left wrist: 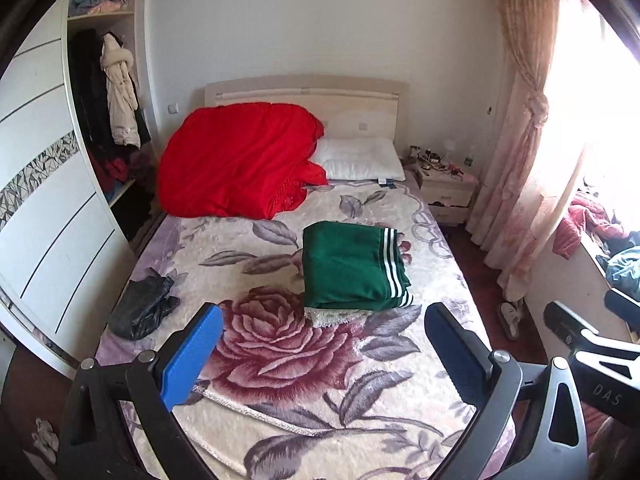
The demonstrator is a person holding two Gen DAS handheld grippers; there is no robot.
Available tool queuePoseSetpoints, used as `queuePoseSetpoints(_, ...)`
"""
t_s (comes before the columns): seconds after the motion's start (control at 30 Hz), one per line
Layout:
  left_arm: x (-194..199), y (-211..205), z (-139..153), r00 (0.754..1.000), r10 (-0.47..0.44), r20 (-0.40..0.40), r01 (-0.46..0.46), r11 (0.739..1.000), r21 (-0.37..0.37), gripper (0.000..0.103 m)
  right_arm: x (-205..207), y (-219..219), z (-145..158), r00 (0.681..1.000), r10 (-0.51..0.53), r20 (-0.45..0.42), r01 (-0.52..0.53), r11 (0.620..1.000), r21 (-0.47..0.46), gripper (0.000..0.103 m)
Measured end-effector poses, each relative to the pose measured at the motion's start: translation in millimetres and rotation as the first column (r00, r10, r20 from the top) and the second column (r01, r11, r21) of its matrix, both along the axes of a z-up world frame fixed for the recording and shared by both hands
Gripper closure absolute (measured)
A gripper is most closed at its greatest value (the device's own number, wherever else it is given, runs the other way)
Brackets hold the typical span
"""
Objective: Fold large clothes
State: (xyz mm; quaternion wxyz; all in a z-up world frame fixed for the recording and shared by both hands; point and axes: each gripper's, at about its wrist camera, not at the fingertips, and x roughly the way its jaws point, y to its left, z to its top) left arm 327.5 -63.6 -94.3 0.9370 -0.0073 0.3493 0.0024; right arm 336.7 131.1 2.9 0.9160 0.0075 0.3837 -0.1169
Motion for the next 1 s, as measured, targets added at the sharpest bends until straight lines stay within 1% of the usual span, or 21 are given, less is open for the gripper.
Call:
queuePoseSetpoints(0.17,-18,-5,15,1.0,-0.009,0.007,0.009,1.0,0.002,0.0,-34,4,23,1.0,0.011,0.015,-0.012,1.0,0.021,0.0)
queuePoseSetpoints(0.3,-27,-9,25,1.0,-0.004,0.013,0.004,1.0,0.008,0.0,-55,3,44,0.999,0.009,0.045,-0.011,1.0,0.026,0.0)
queuePoseSetpoints(0.5,-38,-11,38,1.0,0.003,0.013,-0.003,1.0,0.006,0.0,-74,4,76,0.997,0.018,0.075,-0.018,1.0,0.003,0.0)
queuePoseSetpoints(0.67,-41,-12,42,1.0,0.005,0.002,-0.005,1.0,0.007,0.0,-77,2,90,0.997,0.03,0.074,-0.031,0.999,0.012,0.0)
queuePoseSetpoints(0.8,-47,-13,45,1.0,0.014,0.014,-0.014,1.0,0.02,0.0,-83,1,97,0.996,0.03,0.086,-0.031,0.999,0.016,0.0)
queuePoseSetpoints(0.9,-49,-14,46,1.0,0.018,0.021,-0.018,1.0,0.021,0.0,-79,1,101,0.995,0.044,0.089,-0.046,0.999,0.019,0.0)
queuePoseSetpoints(1.0,-49,-15,47,0.999,0.017,0.032,-0.018,0.999,0.036,0.0,-79,2,104,0.994,0.056,0.092,-0.058,0.998,0.018,0.0)
